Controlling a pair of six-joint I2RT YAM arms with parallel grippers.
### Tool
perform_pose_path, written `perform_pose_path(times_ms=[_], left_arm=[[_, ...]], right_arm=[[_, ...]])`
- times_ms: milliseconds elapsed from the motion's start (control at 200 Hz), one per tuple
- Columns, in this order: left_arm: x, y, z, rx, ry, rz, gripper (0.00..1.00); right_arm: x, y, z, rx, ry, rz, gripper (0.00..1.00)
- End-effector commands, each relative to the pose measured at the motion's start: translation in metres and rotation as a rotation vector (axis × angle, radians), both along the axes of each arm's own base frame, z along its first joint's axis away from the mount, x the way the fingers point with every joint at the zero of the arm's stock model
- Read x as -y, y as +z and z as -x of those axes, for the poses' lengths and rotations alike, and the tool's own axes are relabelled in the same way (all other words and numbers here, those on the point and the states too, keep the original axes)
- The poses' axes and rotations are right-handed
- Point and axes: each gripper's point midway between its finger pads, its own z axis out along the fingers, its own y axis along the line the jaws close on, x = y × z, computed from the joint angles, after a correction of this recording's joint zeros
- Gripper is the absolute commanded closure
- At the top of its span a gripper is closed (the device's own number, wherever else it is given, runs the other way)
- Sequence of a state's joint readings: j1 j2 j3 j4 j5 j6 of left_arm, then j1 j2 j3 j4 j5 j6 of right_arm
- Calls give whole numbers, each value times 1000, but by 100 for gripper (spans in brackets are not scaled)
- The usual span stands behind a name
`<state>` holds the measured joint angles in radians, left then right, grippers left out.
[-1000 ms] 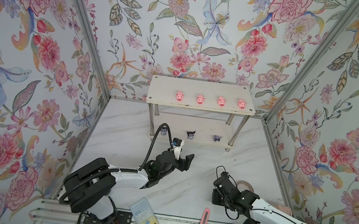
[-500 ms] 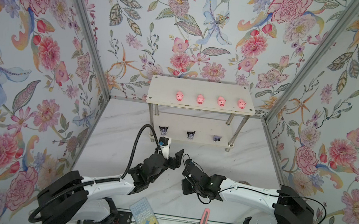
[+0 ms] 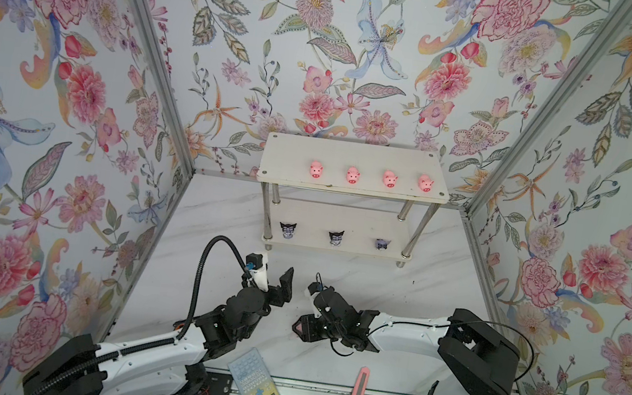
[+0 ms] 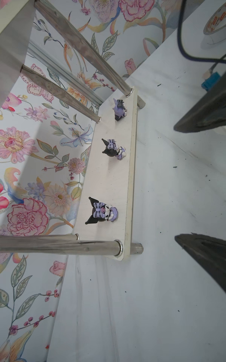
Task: Place and organize the plastic toys onto the shelf
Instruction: 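Carry the pig toward the left gripper and lower it to the table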
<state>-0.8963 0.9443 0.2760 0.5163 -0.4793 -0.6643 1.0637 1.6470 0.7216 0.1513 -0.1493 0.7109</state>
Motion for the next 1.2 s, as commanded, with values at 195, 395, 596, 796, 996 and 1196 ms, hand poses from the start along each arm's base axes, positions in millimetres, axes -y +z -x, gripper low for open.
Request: perform_pose_path(times_ms=[195,395,596,796,996,1196], left_arm=[[13,-20,-2,-58,-28,2,18],[19,-30,-1,-85,-48,4,19],[16,-33,0,-87,-37,9,18],[12,-30,-1,-73,-23,-2,18],[10,-27,-2,-61,-13,-21,18],[-1,-31,0,-60,19,-29,18]], right_arm=[[80,-16,-13,39,-176,169,40],[86,-2,-14,96,-155,184,57],[59,25,-6,204,-35,170,94],[46,24,-1,197,-1,186,100],[40,19,-14,312,7,370,100],[41,11,-32,465,-19,584,100]])
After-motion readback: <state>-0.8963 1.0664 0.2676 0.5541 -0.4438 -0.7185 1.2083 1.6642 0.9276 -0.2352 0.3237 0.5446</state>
